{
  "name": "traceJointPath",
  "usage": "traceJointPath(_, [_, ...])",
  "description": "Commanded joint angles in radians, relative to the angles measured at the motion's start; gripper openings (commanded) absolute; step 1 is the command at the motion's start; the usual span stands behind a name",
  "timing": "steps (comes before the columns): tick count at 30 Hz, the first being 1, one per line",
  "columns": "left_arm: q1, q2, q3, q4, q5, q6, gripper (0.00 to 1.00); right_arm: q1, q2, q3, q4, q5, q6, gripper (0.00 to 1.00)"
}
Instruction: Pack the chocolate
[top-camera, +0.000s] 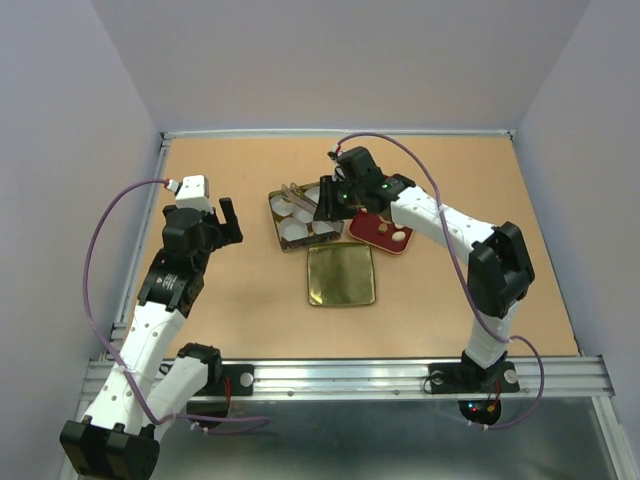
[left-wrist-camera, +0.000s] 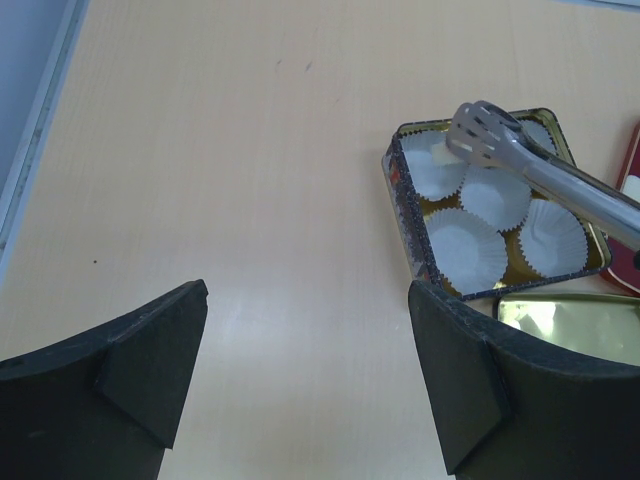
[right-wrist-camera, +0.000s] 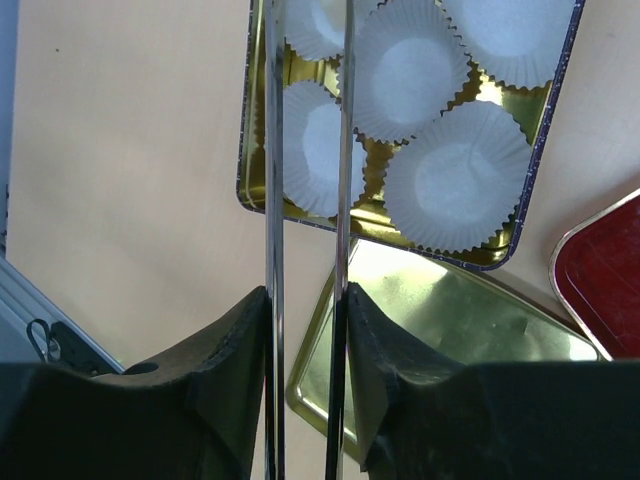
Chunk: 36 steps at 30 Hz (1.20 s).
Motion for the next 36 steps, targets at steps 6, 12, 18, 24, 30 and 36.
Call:
traceJointPath(6, [0.000, -0.020, -0.004, 0.021, -0.010, 0.003, 0.93, 0.015, -0.002, 0.089, 0.065, -0.001, -0.003, 0.47])
traceJointPath(12, [-0.001, -0.024, -0.007, 0.020, -0.013, 0.005, 0.93, 0.016, -0.040, 0.086, 0.067, 0.033, 0.005, 0.45])
traceJointPath(18, [-0.001, -0.026, -0.010, 0.020, -0.007, 0.000, 0.93, 0.015, -0.180, 0.024, 0.062, 0.151, 0.003, 0.43])
traceJointPath(24, [0.001, -0.023, -0.015, 0.026, 0.005, -0.003, 0.93, -0.013, -0.365, -0.118, 0.032, 0.297, 0.000, 0.42])
traceJointPath(30, [0.001, -0.009, -0.010, 0.023, -0.001, -0.003, 0.93, -0.059, -0.488, -0.253, -0.063, 0.429, -0.032, 0.43])
traceJointPath(36, [-0.001, 0.012, -0.003, 0.018, 0.013, 0.000, 0.93, -0.062, -0.565, -0.367, -0.125, 0.467, -0.025, 0.43])
